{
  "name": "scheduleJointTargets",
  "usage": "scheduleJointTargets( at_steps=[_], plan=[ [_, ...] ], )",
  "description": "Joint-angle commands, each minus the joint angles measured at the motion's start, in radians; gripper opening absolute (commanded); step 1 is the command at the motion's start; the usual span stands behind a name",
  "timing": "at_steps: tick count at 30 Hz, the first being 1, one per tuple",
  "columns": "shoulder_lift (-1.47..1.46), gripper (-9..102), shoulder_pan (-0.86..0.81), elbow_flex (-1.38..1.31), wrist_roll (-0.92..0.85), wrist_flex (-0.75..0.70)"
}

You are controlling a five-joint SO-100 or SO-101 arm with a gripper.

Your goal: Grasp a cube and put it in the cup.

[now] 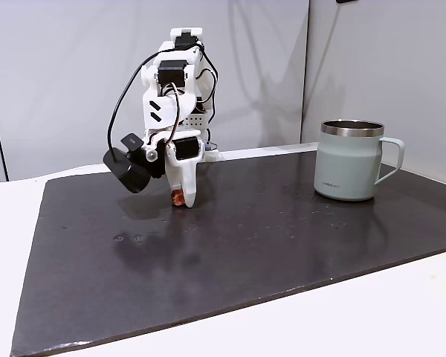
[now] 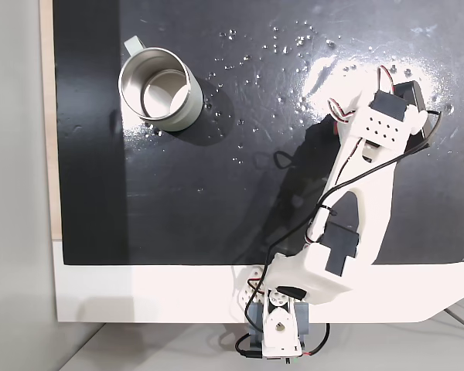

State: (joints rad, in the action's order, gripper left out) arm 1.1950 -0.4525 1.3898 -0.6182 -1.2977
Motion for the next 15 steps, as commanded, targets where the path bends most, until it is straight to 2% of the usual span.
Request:
scheduleJointTargets(
  at_steps=[1, 5, 15],
  plan=[
    [0.015, 8, -0.021, -0.002, -0.015, 0.014],
    [0.020, 3, -0.037, -0.002, -0.025, 0.011],
    [0.084, 2, -0.043, -0.002, -0.005, -0.023]
  ],
)
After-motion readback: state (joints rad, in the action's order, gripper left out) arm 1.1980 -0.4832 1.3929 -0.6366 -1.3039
